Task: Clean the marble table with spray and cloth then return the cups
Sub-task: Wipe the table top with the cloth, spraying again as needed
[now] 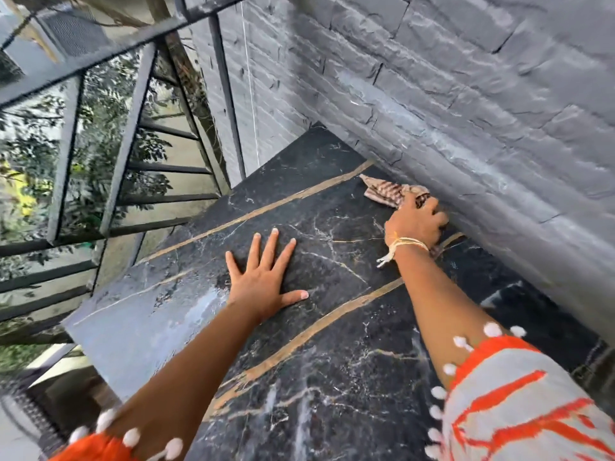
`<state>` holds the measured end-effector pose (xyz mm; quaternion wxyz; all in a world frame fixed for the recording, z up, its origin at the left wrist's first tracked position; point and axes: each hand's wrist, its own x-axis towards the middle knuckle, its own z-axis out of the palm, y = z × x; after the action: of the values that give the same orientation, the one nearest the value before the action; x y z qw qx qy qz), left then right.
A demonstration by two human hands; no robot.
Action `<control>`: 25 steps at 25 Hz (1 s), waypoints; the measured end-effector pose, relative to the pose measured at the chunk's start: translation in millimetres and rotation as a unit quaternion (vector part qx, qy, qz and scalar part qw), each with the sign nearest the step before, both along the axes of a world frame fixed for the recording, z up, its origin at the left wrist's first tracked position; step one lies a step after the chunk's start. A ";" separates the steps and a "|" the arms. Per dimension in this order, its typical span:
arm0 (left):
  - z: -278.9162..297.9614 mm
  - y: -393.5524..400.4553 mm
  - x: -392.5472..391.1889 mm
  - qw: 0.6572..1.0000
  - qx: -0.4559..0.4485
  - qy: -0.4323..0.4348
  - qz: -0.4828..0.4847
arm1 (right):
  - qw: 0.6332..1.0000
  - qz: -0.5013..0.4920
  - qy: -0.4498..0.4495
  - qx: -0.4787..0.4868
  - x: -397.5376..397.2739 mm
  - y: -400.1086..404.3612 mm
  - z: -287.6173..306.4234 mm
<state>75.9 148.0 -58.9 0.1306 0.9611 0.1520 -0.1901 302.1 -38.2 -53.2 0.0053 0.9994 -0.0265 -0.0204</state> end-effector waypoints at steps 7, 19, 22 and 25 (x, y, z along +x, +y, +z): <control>1.4 -4.0 2.0 1.000 0.023 0.008 0.003 | 0.890 0.451 -0.035 0.050 -97.1 93.6 -3.5; -0.4 -4.0 1.7 1.000 0.013 0.009 0.001 | 0.996 0.083 0.009 0.016 26.8 60.9 0.5; -0.8 -1.5 1.9 1.000 0.011 0.006 0.002 | 0.993 0.119 -0.017 0.013 -12.5 71.5 -2.2; -0.9 -0.5 3.4 1.000 0.009 0.016 -0.002 | 0.981 0.195 0.003 0.005 -66.7 71.1 -0.8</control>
<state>79.3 147.5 -59.7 0.1195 0.9594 0.1534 -0.2044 235.4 32.8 -54.0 0.0047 0.9853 0.1692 -0.0217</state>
